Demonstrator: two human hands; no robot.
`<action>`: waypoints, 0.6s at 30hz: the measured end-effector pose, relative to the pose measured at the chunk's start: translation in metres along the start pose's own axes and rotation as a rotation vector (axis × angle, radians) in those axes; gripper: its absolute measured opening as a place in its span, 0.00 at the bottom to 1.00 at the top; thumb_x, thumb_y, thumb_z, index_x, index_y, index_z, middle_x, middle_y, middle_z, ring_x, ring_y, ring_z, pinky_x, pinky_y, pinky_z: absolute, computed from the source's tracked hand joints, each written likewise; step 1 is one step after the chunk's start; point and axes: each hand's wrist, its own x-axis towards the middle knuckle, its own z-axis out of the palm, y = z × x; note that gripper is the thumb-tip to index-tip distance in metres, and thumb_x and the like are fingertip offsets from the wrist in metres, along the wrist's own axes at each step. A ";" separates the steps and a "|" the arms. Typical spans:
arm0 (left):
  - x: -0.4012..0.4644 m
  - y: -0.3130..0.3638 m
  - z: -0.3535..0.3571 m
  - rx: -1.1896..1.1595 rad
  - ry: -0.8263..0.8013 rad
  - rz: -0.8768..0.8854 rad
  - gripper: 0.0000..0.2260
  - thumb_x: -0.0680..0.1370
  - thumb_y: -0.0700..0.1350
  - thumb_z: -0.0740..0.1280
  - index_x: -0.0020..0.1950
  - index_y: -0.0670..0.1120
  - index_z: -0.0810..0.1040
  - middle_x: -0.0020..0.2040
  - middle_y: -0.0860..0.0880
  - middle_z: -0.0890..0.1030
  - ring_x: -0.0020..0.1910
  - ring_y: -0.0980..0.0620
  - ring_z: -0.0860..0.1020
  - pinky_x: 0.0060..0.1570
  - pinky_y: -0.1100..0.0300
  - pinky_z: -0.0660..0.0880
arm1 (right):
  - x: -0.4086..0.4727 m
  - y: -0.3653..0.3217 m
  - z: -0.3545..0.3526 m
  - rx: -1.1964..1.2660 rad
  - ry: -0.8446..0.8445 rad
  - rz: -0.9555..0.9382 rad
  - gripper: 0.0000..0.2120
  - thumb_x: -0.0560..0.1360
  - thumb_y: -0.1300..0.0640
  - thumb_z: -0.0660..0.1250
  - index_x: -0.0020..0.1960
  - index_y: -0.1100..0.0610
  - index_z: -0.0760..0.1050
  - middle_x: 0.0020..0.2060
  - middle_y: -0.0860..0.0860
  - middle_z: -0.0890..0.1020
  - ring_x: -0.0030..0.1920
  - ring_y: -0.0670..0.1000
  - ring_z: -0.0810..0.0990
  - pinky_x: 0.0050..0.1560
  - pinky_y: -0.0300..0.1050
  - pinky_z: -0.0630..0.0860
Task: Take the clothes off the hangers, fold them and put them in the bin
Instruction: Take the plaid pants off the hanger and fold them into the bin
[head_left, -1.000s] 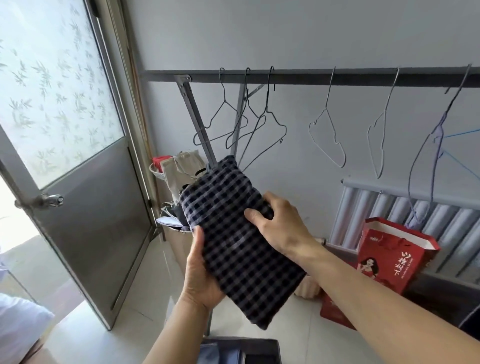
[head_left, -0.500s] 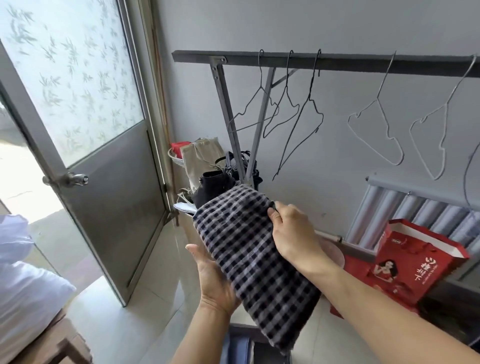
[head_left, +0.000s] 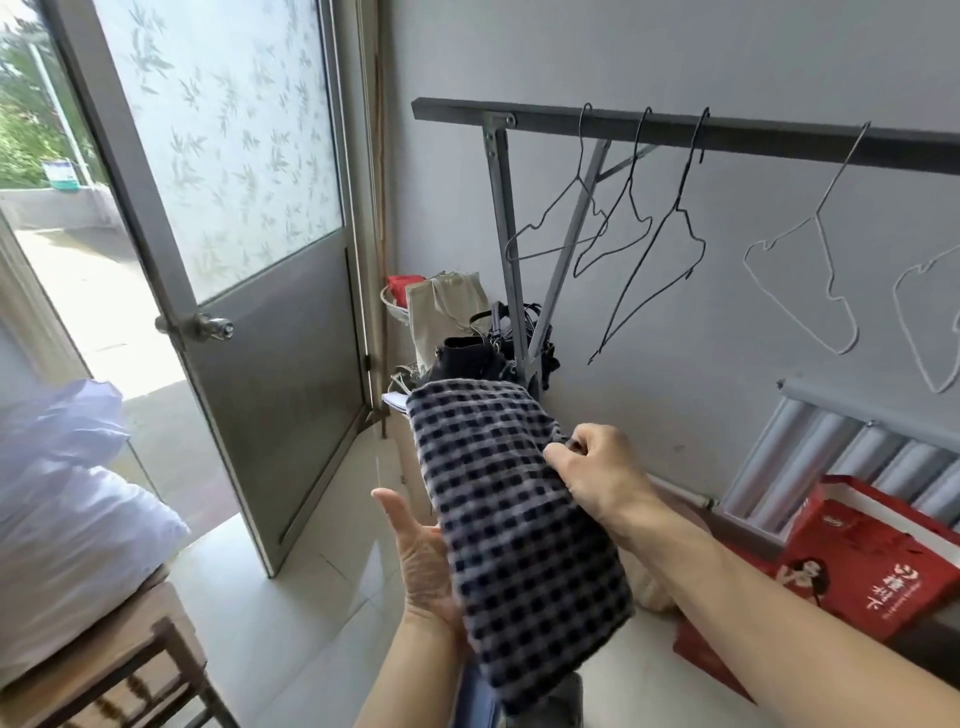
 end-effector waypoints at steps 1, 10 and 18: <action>0.001 -0.003 0.003 -0.034 -0.098 0.005 0.53 0.64 0.75 0.66 0.79 0.42 0.60 0.78 0.37 0.61 0.76 0.34 0.60 0.74 0.35 0.56 | -0.001 0.001 -0.001 -0.050 0.020 -0.023 0.15 0.73 0.58 0.67 0.32 0.54 0.63 0.25 0.46 0.65 0.27 0.47 0.63 0.28 0.42 0.61; 0.005 -0.020 0.045 0.239 0.319 0.051 0.23 0.71 0.50 0.70 0.59 0.35 0.80 0.58 0.34 0.81 0.52 0.37 0.82 0.55 0.43 0.79 | -0.004 0.011 -0.018 -0.231 0.086 -0.194 0.13 0.74 0.60 0.64 0.34 0.57 0.62 0.28 0.49 0.68 0.29 0.49 0.65 0.29 0.41 0.63; 0.010 -0.020 0.054 0.193 0.400 0.090 0.25 0.77 0.53 0.59 0.65 0.36 0.75 0.61 0.35 0.80 0.54 0.37 0.82 0.57 0.41 0.74 | 0.009 0.043 -0.043 0.174 -0.169 -0.008 0.08 0.77 0.58 0.64 0.42 0.60 0.72 0.36 0.52 0.73 0.37 0.49 0.71 0.40 0.46 0.69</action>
